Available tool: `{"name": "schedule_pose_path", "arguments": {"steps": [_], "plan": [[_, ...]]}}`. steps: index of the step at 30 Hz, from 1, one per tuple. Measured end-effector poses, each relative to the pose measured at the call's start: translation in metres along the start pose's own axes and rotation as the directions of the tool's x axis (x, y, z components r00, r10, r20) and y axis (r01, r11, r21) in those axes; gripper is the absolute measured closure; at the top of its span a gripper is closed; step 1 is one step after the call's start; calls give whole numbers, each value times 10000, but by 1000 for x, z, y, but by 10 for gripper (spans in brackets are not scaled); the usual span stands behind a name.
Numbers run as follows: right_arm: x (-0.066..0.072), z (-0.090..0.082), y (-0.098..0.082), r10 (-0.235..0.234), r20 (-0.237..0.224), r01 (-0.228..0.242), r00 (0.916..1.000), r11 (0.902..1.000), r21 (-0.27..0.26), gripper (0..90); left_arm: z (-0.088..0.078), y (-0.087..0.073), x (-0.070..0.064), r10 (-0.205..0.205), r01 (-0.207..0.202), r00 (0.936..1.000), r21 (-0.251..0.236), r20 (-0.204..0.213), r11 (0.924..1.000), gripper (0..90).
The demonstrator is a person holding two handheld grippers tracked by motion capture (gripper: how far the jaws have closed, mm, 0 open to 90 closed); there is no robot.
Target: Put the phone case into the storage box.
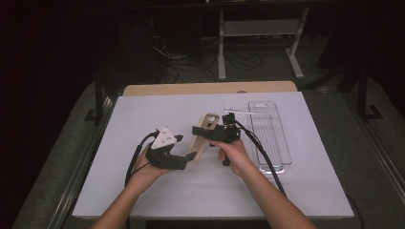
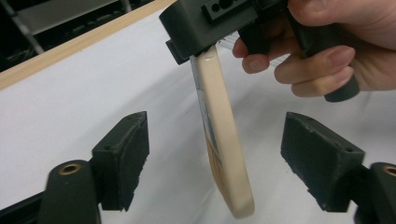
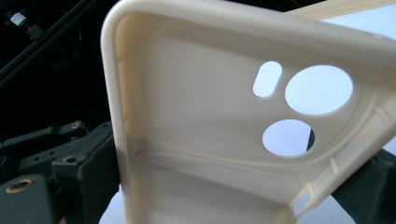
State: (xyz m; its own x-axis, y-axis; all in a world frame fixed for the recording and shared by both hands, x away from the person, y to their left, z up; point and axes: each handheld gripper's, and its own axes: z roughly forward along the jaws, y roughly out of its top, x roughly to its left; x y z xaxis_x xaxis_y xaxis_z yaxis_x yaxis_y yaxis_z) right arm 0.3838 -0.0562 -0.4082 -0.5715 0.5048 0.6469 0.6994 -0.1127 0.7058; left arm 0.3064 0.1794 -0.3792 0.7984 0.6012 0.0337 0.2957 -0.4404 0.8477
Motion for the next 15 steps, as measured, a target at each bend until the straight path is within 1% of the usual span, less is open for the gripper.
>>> {"name": "schedule_pose_path", "arguments": {"steps": [2,3,4,5,7,8,10,11,13,14,15], "plan": [[0,-1,1,-50,37,50,10000,10000,-69,67,-2,-2,2,36,-37,9996,49,266,10000,174],[0,-1,1,-74,46,74,10000,9999,-84,67,-4,-3,3,131,-132,9994,28,326,9999,165],[0,-2,1,21,41,-21,10000,10000,-34,67,-5,-5,5,193,-194,9989,25,416,9998,153],[0,-2,1,-13,49,13,10000,10000,-49,67,-6,-7,5,129,-131,9985,32,531,9999,143],[0,-2,1,-68,56,68,10000,10000,-57,67,-11,-10,9,192,-195,9978,43,642,9998,133],[0,-2,1,-61,48,61,10000,10000,-56,67,-14,-12,10,104,-101,9972,-44,741,9999,131],[0,-2,1,-159,60,160,9999,9998,-71,67,-19,-18,13,31,-31,9965,2,830,10000,109],[-1,-1,1,-268,53,269,9996,9996,-107,67,-20,-20,14,111,-115,9966,47,821,9999,102],[0,-1,1,-179,50,179,9998,9998,-42,68,-24,-26,17,90,-95,9969,66,784,9999,81],[0,-1,1,-204,58,204,9998,9998,-28,68,-26,-29,18,-8,2,9970,86,778,10000,72],[0,-1,1,-122,47,122,9999,9999,29,68,-28,-32,19,-8,10,9972,-22,741,10000,64]]}}
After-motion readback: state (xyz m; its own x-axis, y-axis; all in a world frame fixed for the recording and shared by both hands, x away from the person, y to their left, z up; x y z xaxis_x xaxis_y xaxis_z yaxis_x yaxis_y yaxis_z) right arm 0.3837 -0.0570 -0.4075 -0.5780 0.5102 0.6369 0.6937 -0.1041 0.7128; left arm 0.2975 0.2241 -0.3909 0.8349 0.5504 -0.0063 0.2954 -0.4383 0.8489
